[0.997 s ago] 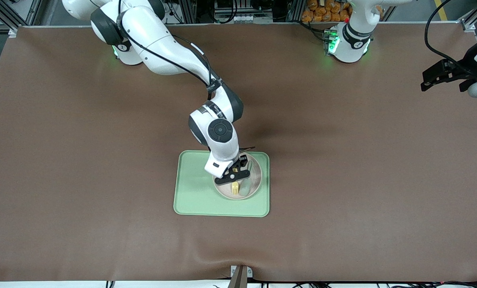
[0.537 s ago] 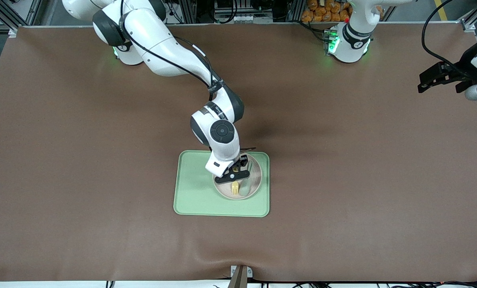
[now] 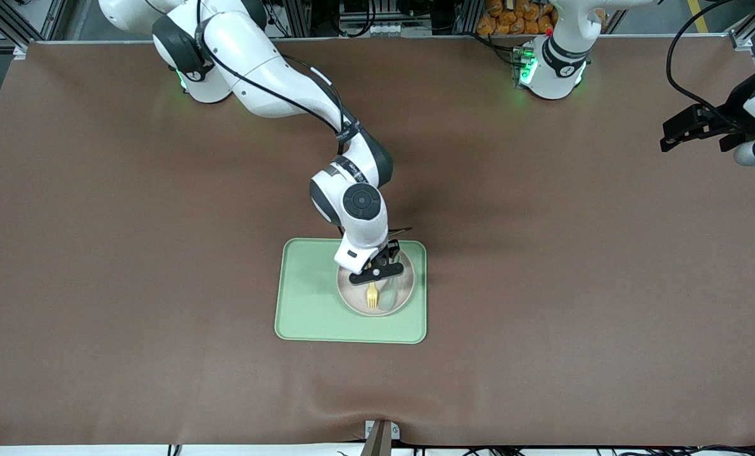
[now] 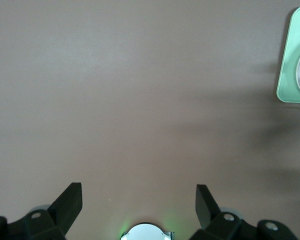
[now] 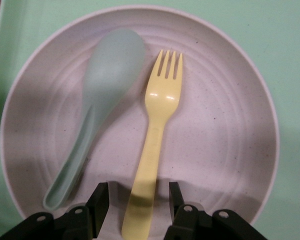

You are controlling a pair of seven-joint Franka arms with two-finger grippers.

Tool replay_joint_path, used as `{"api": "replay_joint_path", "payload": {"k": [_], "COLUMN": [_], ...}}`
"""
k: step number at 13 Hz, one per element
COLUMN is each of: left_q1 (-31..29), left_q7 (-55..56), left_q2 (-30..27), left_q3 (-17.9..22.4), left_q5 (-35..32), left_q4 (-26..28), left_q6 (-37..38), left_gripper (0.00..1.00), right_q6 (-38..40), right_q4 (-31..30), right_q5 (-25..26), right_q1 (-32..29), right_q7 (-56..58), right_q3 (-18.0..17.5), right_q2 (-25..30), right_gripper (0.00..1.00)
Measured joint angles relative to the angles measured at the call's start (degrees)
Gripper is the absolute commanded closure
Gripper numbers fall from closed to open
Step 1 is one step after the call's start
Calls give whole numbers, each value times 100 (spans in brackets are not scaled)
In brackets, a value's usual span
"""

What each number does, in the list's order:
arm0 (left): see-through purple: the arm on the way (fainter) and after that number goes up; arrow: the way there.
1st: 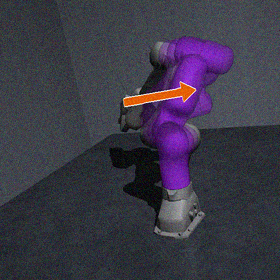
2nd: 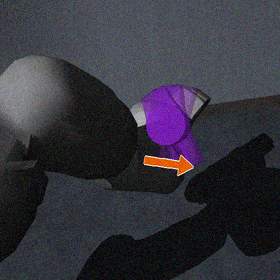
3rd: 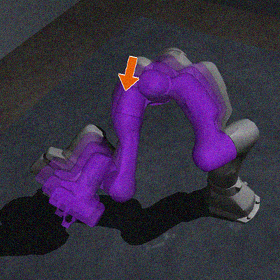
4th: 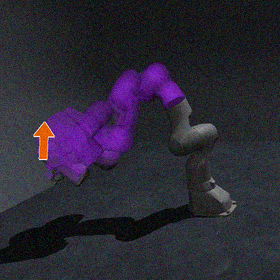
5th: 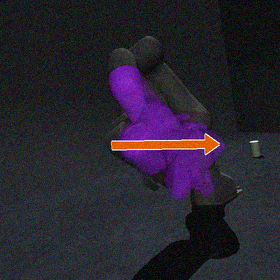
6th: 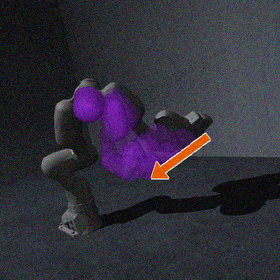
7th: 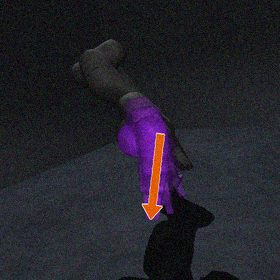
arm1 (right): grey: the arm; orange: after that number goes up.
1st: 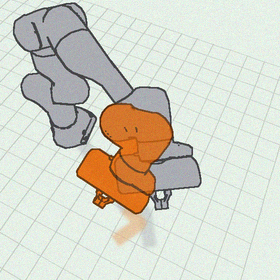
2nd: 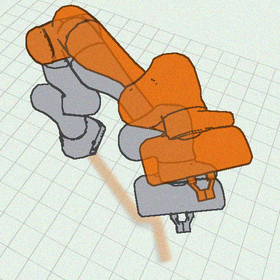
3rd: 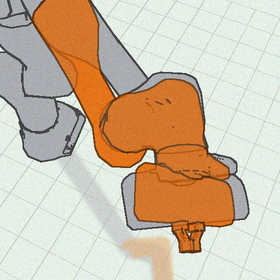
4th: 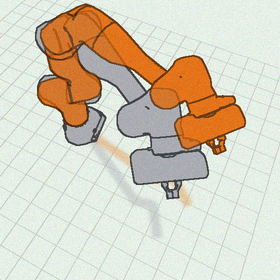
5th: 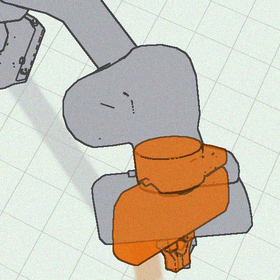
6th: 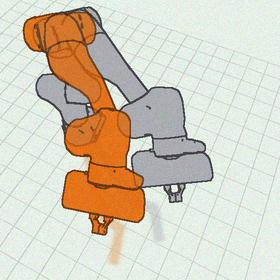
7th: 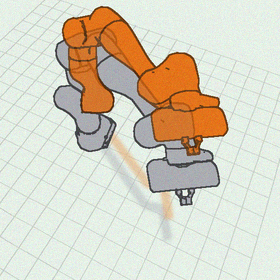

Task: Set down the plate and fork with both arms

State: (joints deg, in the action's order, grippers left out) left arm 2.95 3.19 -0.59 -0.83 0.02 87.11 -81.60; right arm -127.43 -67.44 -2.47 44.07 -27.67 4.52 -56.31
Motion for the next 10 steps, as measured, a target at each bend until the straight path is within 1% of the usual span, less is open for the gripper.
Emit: {"api": "replay_joint_path", "payload": {"k": [1, 2, 5, 8, 10], "left_q1": [-1, -10, -192, -206, -207], "left_q7": [0, 0, 0, 0, 0], "left_q2": [2, 2, 2, 2, 2], "left_q3": [0, -9, -171, -216, -226], "left_q5": [0, 0, 0, 0, 0], "left_q4": [0, 0, 0, 0, 0], "left_q6": [-2, -3, -5, -5, -6], "left_gripper": [0, 0, 0, 0, 0], "right_q6": [-28, -45, -76, -66, 74], "right_q4": [-1, -2, -1, 5, 42], "right_q5": [4, 7, 13, 13, 13], "right_q1": [21, 36, 43, 43, 38], "right_q7": [-19, -34, -60, -85, -98], "right_q3": [0, 0, 7, 32, 62], "right_q2": [-8, -22, -29, -29, -1], "right_gripper": [82, 100, 100, 100, 100]}}
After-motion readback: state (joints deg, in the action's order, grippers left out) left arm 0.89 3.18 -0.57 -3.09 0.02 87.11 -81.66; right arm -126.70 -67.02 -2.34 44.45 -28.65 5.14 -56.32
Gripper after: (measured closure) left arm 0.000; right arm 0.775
